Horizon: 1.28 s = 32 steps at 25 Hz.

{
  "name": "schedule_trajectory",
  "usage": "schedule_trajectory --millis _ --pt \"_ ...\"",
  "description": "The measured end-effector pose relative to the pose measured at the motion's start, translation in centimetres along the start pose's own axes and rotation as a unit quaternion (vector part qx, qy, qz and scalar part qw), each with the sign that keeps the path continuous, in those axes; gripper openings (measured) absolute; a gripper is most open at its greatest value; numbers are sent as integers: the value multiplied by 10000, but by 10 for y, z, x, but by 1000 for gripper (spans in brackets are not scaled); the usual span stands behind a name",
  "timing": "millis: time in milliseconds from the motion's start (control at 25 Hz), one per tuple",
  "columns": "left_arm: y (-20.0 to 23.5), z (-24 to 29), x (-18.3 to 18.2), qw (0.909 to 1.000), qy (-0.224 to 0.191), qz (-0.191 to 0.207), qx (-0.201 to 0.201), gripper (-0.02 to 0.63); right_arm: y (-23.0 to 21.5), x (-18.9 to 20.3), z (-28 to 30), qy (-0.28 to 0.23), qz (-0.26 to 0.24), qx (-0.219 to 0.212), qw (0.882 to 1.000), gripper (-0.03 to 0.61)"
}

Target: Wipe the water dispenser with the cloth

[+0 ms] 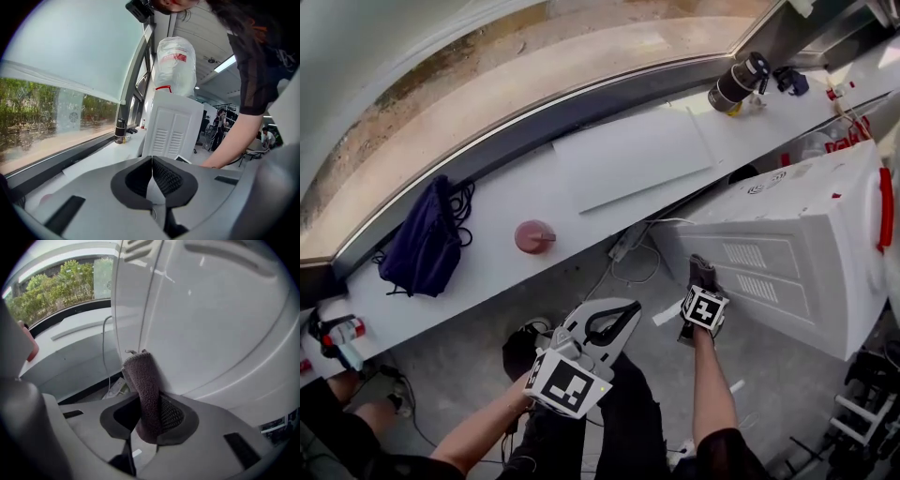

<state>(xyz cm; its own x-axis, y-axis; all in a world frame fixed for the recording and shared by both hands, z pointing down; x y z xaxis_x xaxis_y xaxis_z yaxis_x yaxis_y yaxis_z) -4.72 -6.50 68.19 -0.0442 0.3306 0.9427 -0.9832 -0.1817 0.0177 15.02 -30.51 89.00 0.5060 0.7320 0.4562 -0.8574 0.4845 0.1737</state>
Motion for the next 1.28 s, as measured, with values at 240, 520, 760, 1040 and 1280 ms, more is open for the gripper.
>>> schedule_trajectory --millis 240,520,760,1040,1280 --pt "7 -2 3 10000 36 -48 -55 17 -4 6 5 246 -116 162 9995 101" --pt "14 -13 -42 10000 -29 64 57 17 -6 -24 -80 -458 20 -490 9977 100" --pt "17 -33 -97 9992 -170 282 248 17 -18 -69 -197 -1088 126 -908 9898 100" --pt "12 -52 -153 9977 -334 390 451 17 -60 -108 -328 -1708 334 -837 9812 100" --pt "6 -58 -179 9964 -421 448 591 17 -100 -123 -412 -2143 198 -499 9753 100"
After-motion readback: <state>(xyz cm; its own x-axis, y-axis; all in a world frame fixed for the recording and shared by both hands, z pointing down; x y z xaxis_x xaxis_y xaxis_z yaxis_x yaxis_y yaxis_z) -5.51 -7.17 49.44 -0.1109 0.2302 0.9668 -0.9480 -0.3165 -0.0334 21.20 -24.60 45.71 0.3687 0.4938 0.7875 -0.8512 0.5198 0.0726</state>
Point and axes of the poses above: the fingertips, and each gripper's own axes: z forward along the fingers, y to its left, x out of its underside, the point moved 9 cm from there along -z, backward along the fingers, and after that the axes turned 11 degrees about z, right-handed, at the moved point
